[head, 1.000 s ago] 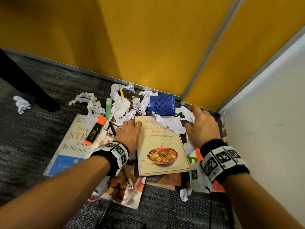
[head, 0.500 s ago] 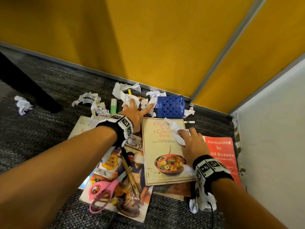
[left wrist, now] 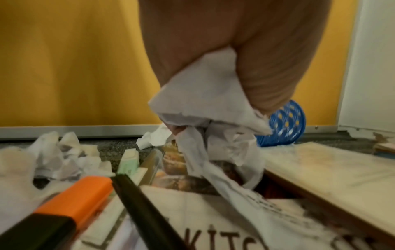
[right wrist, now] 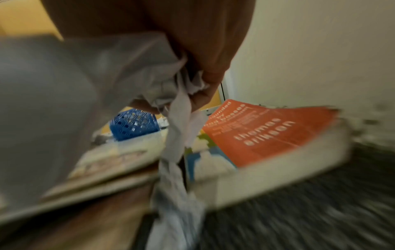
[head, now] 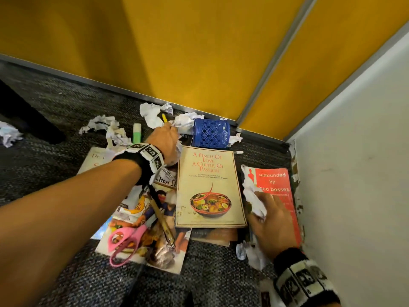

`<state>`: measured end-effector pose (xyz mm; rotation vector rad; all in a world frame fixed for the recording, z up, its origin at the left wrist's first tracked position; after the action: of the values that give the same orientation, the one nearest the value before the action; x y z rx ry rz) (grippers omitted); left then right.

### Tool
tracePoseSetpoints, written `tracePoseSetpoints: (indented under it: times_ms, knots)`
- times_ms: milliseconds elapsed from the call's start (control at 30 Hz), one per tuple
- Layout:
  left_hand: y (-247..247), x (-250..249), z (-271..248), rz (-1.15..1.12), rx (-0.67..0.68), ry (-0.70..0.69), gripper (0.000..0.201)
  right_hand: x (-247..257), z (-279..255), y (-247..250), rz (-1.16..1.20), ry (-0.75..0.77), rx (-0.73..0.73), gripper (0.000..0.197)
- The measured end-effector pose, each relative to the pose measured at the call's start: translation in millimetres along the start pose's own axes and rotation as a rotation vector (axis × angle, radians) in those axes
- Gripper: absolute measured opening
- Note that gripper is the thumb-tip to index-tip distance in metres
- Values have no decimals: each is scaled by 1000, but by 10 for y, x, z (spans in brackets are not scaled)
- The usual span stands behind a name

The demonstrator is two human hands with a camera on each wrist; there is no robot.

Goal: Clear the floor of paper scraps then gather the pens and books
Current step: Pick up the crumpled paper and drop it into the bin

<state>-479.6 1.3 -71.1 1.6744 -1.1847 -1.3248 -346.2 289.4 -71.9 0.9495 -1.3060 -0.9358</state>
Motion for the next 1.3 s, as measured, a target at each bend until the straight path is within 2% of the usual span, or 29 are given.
tracePoseSetpoints:
  times_ms: [100,233,300,467,567,667,767,867,933,1033,1167,1200,1300]
  knots:
    - [151,-73,-225,-74,-123,-46,54,-71,-515,-138,-37,31,21,56]
    - [260,-189,-629,-118,-182,-112,55,-138,-933,-498,-137,99,208,63]
    - [256,-223,-844,-135,-183,-134,54,-115,-967,-577,-197,115,296,57]
    - [212,-307,-1364,-178,-81,-152,50,-18,-847,-382,-211,35,320,35]
    - [248,-324,-1653,-227,-60,-168,50,123,-759,-69,-18,7,222,27]
    - [453,-264,-2053,-276,-66,-195,49,586,-683,301,321,39,138,28]
    - [790,-62,-2572,-276,-147,-207,44,1337,-602,532,676,102,218,31]
    - [1205,323,-3196,-251,-299,-160,36,2246,-689,649,923,267,322,35]
    - [1452,611,-3635,-232,-389,-99,35,2788,-862,666,971,425,372,40]
    - [1745,953,-4258,-224,-467,-6,29,3429,-1178,684,884,683,438,42]
    - [1986,1187,-4941,-183,-487,77,15,4025,-1606,888,712,1030,520,46]
    - [2035,1233,-5095,-187,-488,93,15,4146,-1716,943,689,1095,528,49]
    - [2145,1378,-5565,-225,-513,151,13,4480,-2051,989,642,1238,510,38]
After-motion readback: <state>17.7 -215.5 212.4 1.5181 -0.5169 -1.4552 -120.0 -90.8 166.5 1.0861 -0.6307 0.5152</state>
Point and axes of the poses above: each hand's wrist, its own z-axis towards the middle knuckle, its own y-axis out of the back of the hand, x = y × z, the point moved 2 cm from there along z, towards the middle knuckle, and after that the axes turned 9 degrees about -z, right-handed, at the moved point
